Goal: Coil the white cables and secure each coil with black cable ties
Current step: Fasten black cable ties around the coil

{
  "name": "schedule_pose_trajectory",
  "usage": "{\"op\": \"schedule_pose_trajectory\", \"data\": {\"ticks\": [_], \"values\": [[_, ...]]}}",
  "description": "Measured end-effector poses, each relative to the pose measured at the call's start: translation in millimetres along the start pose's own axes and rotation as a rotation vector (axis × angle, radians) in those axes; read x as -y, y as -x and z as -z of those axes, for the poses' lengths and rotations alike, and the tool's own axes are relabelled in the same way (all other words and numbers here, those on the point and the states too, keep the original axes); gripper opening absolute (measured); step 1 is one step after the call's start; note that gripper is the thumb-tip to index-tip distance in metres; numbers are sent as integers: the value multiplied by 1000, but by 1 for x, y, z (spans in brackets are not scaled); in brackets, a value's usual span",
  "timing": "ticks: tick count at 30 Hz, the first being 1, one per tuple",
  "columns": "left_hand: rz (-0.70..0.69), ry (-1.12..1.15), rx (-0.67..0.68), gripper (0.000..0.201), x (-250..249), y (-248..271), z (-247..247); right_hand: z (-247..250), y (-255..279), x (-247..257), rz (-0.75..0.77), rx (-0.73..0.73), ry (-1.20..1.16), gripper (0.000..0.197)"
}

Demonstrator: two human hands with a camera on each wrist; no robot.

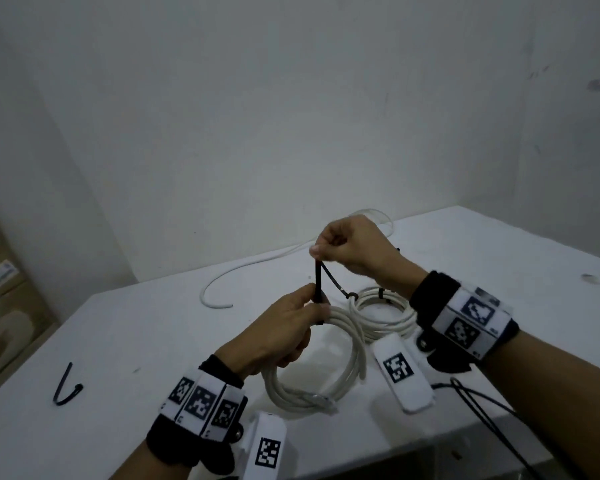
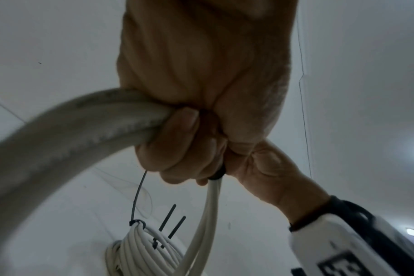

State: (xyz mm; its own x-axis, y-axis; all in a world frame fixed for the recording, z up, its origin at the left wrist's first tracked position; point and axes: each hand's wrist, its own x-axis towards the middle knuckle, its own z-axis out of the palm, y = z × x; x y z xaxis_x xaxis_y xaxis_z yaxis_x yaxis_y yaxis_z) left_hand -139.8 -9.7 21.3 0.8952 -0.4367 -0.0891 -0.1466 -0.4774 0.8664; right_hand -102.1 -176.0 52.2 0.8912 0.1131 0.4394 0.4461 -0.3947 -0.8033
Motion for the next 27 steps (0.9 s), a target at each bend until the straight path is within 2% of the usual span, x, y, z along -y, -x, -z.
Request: {"op": "schedule_pose_trajectory", "data": {"ticks": [3, 6, 8, 13, 16, 19, 23, 27], "values": [[38, 33, -3, 17, -1, -3, -1, 1, -8, 1, -20, 23, -21, 18], [65, 40, -20, 34, 0, -5, 1, -2, -3, -2, -64, 99, -210, 19], [76, 31, 2, 35, -3, -6, 1, -2, -1, 2, -65, 118, -265, 17], [121, 35, 87, 35, -14, -7, 0, -11, -12, -2, -62, 28, -182, 19], [151, -3, 60, 38, -9, -6, 3, -17, -12, -13, -92, 40, -169, 19], [165, 45, 15, 46, -1, -6, 8, -19, -8, -13, -43, 38, -147, 17], [60, 29, -55, 42, 9, -6, 14, -22, 8, -16, -25, 146, -192, 14], [-76, -71, -160, 44, 17, -9, 14, -29, 21, -26, 77, 198, 108, 10]]}}
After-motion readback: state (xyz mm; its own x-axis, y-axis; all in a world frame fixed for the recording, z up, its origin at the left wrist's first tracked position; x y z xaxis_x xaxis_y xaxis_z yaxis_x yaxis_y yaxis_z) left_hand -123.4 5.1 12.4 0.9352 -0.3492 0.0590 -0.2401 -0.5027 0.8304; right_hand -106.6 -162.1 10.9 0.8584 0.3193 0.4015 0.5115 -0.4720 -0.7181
